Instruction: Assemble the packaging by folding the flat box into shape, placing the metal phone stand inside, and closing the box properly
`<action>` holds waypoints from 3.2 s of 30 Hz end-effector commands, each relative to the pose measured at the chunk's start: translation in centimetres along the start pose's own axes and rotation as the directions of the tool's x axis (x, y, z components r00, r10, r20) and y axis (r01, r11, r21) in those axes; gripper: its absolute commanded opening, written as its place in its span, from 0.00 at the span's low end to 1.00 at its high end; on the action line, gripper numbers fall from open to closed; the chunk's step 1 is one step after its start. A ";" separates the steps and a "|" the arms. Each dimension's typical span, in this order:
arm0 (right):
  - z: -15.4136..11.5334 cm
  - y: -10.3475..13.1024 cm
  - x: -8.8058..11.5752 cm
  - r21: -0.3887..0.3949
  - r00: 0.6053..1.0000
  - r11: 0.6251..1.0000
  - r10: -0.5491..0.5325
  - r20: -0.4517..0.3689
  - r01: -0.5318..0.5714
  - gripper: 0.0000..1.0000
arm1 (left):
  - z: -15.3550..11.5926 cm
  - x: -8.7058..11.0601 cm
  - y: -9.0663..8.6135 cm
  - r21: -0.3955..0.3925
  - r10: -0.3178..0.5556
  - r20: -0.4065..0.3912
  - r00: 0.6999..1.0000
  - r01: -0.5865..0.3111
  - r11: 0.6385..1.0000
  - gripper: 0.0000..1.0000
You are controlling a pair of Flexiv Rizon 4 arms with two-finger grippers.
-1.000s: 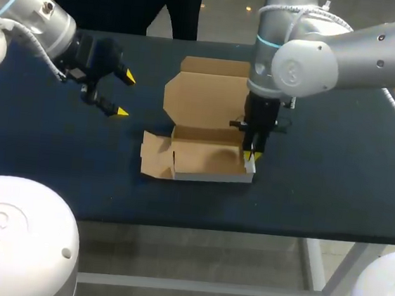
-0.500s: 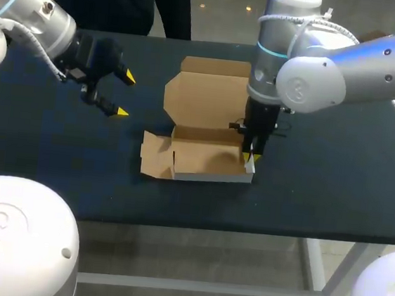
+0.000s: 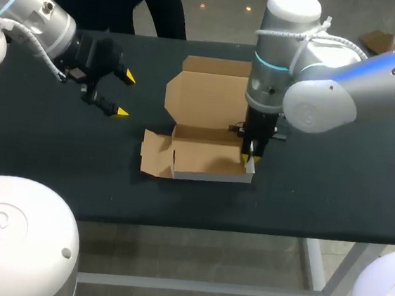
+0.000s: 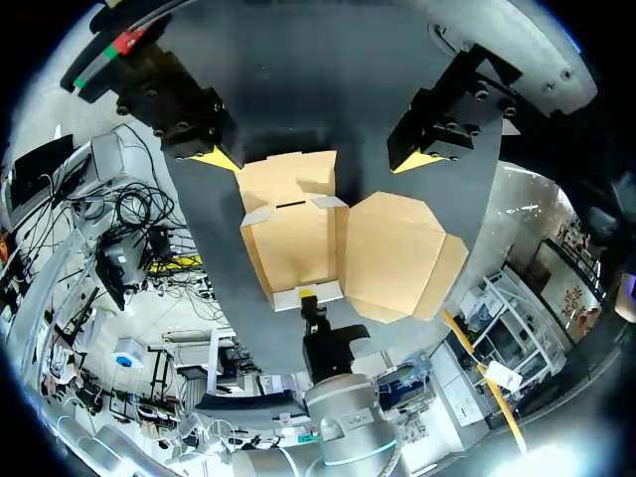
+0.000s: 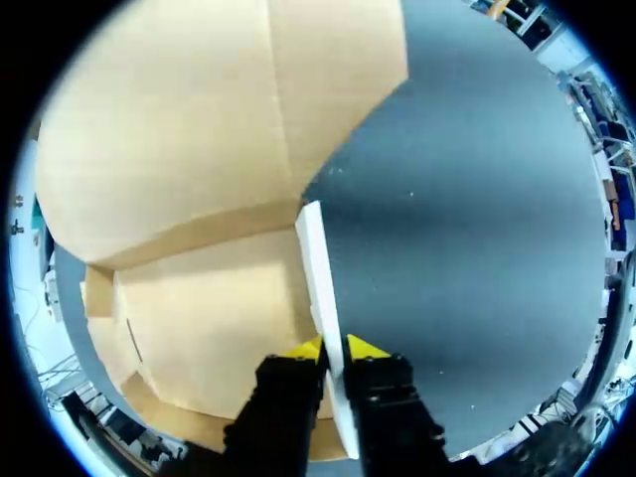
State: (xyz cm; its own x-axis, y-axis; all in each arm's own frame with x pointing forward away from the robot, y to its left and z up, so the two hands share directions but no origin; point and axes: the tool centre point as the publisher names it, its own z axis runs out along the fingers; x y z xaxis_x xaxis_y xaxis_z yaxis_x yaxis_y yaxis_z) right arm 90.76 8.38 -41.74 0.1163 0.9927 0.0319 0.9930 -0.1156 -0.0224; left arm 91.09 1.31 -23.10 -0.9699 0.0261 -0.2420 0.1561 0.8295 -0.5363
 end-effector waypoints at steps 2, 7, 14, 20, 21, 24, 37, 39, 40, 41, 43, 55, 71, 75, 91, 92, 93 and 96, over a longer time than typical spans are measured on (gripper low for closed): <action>1.6 -0.2 -0.3 -0.045 1.000 0.999 0.014 -0.003 -0.014 0.16 | -0.1 0.0 -0.1 -0.005 -0.001 -0.003 1.000 0.001 1.000 1.00; 1.8 -0.1 -0.4 -0.064 0.999 0.997 0.032 -0.004 -0.032 0.15 | -0.1 0.0 -0.1 -0.005 -0.001 -0.003 1.000 0.001 1.000 1.00; 2.2 0.1 -0.7 -0.070 0.999 0.997 0.043 -0.008 -0.044 0.16 | -0.1 0.0 -0.1 -0.005 -0.001 -0.003 1.000 0.001 1.000 1.00; 2.3 0.3 -0.7 -0.061 0.999 0.997 0.044 -0.006 -0.044 0.14 | -0.1 0.0 -0.1 -0.005 -0.001 -0.003 1.000 0.001 1.000 1.00; 2.3 0.4 -0.7 -0.060 0.999 0.997 0.043 -0.006 -0.043 0.12 | -0.1 0.0 -0.1 -0.005 -0.001 -0.003 1.000 0.001 1.000 1.00; 2.4 0.4 -0.6 -0.053 0.999 0.998 0.035 0.001 -0.035 0.00 | -0.1 0.0 -0.1 -0.005 -0.001 -0.003 1.000 0.001 1.000 1.00; 2.0 0.5 -0.6 -0.062 0.991 0.998 0.001 0.137 0.007 0.00 | -0.1 0.0 -0.1 -0.005 -0.001 -0.003 1.000 0.001 1.000 1.00; 1.9 0.6 -0.6 -0.068 0.987 0.998 0.004 0.162 0.007 0.00 | -0.1 0.0 -0.1 -0.005 -0.001 -0.003 1.000 0.001 1.000 1.00; 1.8 0.6 -0.6 -0.071 0.985 0.997 0.007 0.174 0.005 0.00 | -0.1 0.0 -0.1 -0.005 -0.001 -0.003 1.000 0.001 1.000 1.00; 1.8 0.7 -0.7 -0.075 0.983 0.997 0.012 0.185 0.002 0.00 | -0.1 0.0 -0.1 -0.005 -0.001 -0.003 1.000 0.001 1.000 1.00; 1.7 0.7 -0.7 -0.080 0.978 0.997 0.015 0.207 0.002 0.00 | -0.1 0.0 -0.1 -0.005 -0.001 -0.003 1.000 0.001 1.000 1.00; 1.7 1.1 -1.3 -0.101 0.941 0.992 0.109 0.320 -0.080 0.00 | -0.1 0.0 -0.1 -0.005 -0.001 -0.003 1.000 0.001 1.000 1.00; 1.5 1.6 -1.4 -0.097 0.908 0.992 0.117 0.402 -0.085 0.00 | -0.1 0.0 -0.1 -0.005 -0.001 -0.003 1.000 0.001 1.000 1.00; 1.0 1.5 -1.5 -0.112 0.944 0.991 0.105 0.313 -0.073 0.00 | -0.1 0.0 -0.1 -0.005 -0.001 -0.003 1.000 0.001 1.000 1.00; -0.2 0.7 -0.6 -0.115 1.000 0.993 -0.008 0.014 0.009 0.00 | -0.1 0.0 -0.1 -0.005 -0.001 -0.003 1.000 0.001 1.000 1.00; -0.2 0.7 -0.5 -0.115 1.000 0.993 -0.008 0.014 0.010 0.00 | -0.1 0.0 -0.1 -0.005 -0.001 -0.003 1.000 0.001 1.000 1.00; -0.3 0.7 -0.4 -0.113 1.000 0.993 -0.021 0.006 0.022 0.00 | -0.1 0.0 -0.1 -0.005 -0.001 -0.003 1.000 0.001 1.000 1.00; -0.7 0.6 -0.1 -0.112 0.999 0.993 -0.036 -0.002 0.035 0.00 | -0.1 0.0 -0.1 -0.005 -0.001 -0.003 1.000 0.001 1.000 1.00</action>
State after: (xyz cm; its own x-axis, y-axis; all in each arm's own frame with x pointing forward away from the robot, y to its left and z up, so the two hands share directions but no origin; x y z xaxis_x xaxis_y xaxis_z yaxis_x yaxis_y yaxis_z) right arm 91.55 8.42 -41.44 0.0856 0.9962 0.0181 0.9923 -0.0869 0.0885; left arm 91.10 1.31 -23.09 -0.9699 0.0261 -0.2419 0.1561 0.8295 -0.5362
